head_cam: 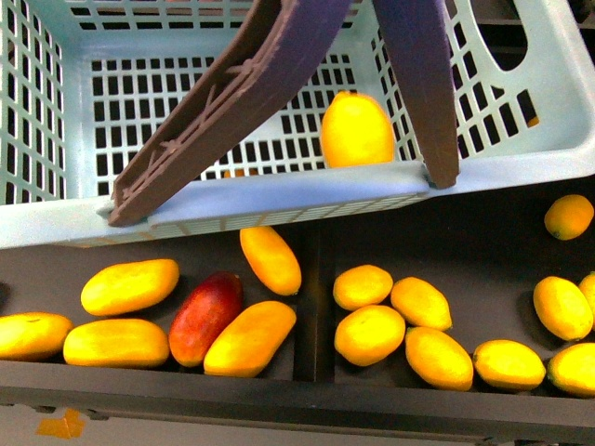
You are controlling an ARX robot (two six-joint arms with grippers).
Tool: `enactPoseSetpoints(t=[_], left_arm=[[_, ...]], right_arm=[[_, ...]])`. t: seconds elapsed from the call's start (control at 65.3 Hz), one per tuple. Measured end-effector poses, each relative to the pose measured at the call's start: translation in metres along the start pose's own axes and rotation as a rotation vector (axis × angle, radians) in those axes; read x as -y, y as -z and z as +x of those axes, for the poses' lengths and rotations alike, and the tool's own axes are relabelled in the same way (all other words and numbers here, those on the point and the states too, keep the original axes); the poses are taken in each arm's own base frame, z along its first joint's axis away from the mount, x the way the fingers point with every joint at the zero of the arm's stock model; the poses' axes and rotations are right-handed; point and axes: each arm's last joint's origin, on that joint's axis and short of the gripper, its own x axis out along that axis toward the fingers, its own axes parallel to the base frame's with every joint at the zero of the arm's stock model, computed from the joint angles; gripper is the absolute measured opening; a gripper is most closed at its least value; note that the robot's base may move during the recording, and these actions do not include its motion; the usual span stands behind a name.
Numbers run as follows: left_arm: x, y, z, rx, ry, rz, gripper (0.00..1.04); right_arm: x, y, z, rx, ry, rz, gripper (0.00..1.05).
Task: Pick lemon and mango into basket
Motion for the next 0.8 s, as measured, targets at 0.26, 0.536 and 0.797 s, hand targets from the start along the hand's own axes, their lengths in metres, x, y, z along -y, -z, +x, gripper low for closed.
enactPoseSetpoints(t=[0.26,0.536,0.797], left_arm=[[0.0,0.0,0.0,0.002,-0.003,0.003,0.05],[0.0,0.0,0.0,0.002,-0.003,0.003,0.05],[0.0,0.0,0.0,0.002,-0.003,0.003,0.05]], right_arm=[[0.032,-0.014,-0.031,0.185,0.467,-0.063,0.82],[0.025,0.03,-0.092,0.161,0.519,-0.197,0.35],[0.017,0.061,-0.137,0.146,0.525,-0.212,0.02]])
